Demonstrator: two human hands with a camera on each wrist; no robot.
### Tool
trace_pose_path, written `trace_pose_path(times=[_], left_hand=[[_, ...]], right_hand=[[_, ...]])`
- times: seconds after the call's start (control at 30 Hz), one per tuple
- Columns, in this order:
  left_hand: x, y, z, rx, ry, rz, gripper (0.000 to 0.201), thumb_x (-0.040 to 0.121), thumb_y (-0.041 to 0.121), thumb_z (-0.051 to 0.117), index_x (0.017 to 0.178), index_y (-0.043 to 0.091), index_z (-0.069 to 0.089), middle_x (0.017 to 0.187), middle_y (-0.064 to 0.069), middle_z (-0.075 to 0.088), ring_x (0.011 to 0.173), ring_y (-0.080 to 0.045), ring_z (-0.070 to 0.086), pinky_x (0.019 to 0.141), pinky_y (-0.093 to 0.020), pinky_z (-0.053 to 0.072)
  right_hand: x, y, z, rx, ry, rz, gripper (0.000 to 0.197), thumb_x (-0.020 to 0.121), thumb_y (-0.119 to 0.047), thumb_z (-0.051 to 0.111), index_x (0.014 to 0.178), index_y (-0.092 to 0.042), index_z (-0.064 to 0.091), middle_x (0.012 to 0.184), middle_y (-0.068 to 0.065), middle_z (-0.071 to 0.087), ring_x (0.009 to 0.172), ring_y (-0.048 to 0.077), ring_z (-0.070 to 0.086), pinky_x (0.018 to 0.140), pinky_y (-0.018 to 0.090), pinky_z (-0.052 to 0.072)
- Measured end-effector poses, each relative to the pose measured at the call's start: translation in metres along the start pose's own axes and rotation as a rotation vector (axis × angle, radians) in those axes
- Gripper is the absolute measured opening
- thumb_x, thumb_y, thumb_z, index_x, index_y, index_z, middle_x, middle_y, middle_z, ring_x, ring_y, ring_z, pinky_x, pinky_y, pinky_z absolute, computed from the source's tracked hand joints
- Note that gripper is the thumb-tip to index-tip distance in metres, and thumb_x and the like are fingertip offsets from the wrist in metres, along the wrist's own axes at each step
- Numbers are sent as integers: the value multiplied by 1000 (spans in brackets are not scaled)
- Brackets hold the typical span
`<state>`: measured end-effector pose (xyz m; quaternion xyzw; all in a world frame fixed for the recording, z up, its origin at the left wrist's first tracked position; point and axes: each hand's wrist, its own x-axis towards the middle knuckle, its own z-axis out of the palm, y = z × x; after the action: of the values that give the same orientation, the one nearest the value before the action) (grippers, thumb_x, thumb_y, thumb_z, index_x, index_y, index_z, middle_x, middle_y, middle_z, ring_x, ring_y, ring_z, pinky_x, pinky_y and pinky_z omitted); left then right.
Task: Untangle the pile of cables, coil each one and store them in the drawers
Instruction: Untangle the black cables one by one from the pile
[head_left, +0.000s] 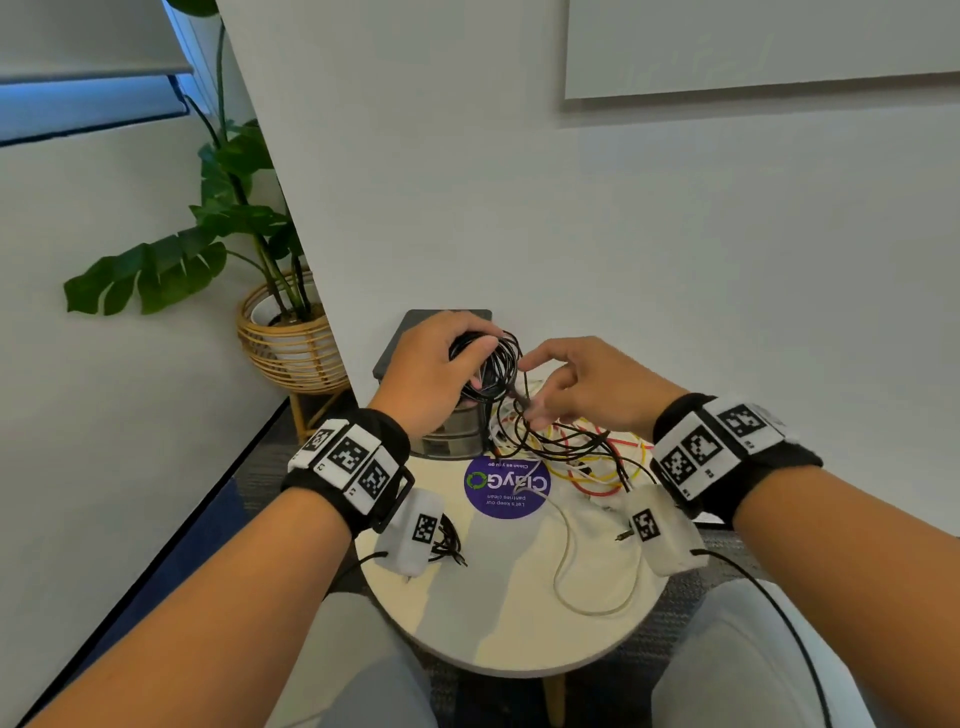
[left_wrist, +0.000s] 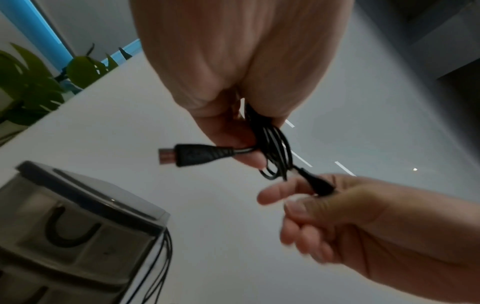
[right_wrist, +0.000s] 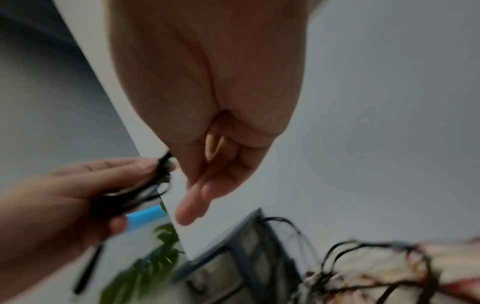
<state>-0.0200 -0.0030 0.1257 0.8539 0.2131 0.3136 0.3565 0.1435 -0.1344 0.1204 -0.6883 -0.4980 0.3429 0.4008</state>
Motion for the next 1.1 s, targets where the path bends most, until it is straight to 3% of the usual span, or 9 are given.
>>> trace_pose_path(times=[0.1, 0.2, 0.3, 0.47, 0.63, 0.73, 0.83, 0.97, 1.1], left_hand=[[-5, -3, 3, 20, -65, 43, 21, 102, 20, 61, 122, 20, 68, 103, 3, 66, 67, -13, 68, 63, -19, 55], [-9, -5, 10, -8, -87, 51, 24, 100, 18, 65, 124, 23, 64, 88, -3, 63, 66, -14, 69, 63, -21, 57], [-11, -7, 14, -13, -98, 67, 28, 99, 18, 66, 125, 26, 62, 85, -6, 62, 69, -9, 66, 67, -21, 56], [-13, -13, 13, 26, -138, 49, 32, 98, 23, 67, 128, 30, 58, 85, -6, 63, 78, -17, 67, 77, -42, 60], [-19, -23, 10, 21, -235, -30, 35, 97, 25, 68, 130, 29, 55, 85, -8, 64, 81, -21, 68, 81, -47, 58], [-22, -32, 11, -27, -315, -132, 34, 96, 28, 70, 128, 29, 56, 90, -13, 67, 86, -27, 71, 79, -52, 60], [-25, -36, 12, -142, -372, -252, 34, 96, 24, 70, 128, 25, 59, 102, -15, 71, 93, -23, 74, 81, -40, 63], [-27, -47, 8, -198, -389, -322, 33, 99, 18, 66, 130, 22, 58, 107, -6, 74, 100, -17, 74, 86, -30, 61], [-28, -62, 6, -93, -401, -332, 31, 104, 17, 56, 135, 19, 54, 97, -7, 77, 94, -15, 74, 84, -29, 60]], right_hand=[[0, 0, -1, 147, -80, 57, 46, 89, 10, 56, 127, -17, 57, 104, 9, 76, 102, 31, 72, 80, 36, 50], [3, -5, 3, 342, -21, 52, 38, 90, -2, 57, 124, -18, 64, 108, 7, 71, 98, 23, 69, 83, 38, 52], [4, -4, 16, 148, -70, -28, 34, 92, -15, 70, 124, -19, 63, 113, 4, 72, 102, 17, 69, 82, 35, 56], [8, 1, 26, 93, -21, -101, 22, 87, 4, 67, 106, -7, 65, 85, 2, 70, 76, 9, 68, 68, 26, 52], [12, 11, 32, -90, 18, -120, 14, 85, -9, 71, 98, -12, 69, 94, 18, 69, 78, 30, 70, 72, 45, 58], [15, 20, 36, -157, 33, -92, 14, 91, -4, 70, 102, -12, 68, 95, 10, 70, 77, 17, 72, 68, 29, 58], [19, 25, 46, -338, 88, -91, 15, 92, -7, 68, 101, -18, 66, 96, 1, 67, 83, 17, 68, 67, 21, 53], [26, 31, 54, -271, 152, -23, 16, 89, -9, 71, 99, -20, 65, 88, -1, 62, 79, 16, 62, 62, 21, 47], [35, 33, 63, -148, 46, 118, 18, 85, -12, 75, 97, -22, 68, 93, 6, 70, 87, 22, 69, 80, 41, 60]])
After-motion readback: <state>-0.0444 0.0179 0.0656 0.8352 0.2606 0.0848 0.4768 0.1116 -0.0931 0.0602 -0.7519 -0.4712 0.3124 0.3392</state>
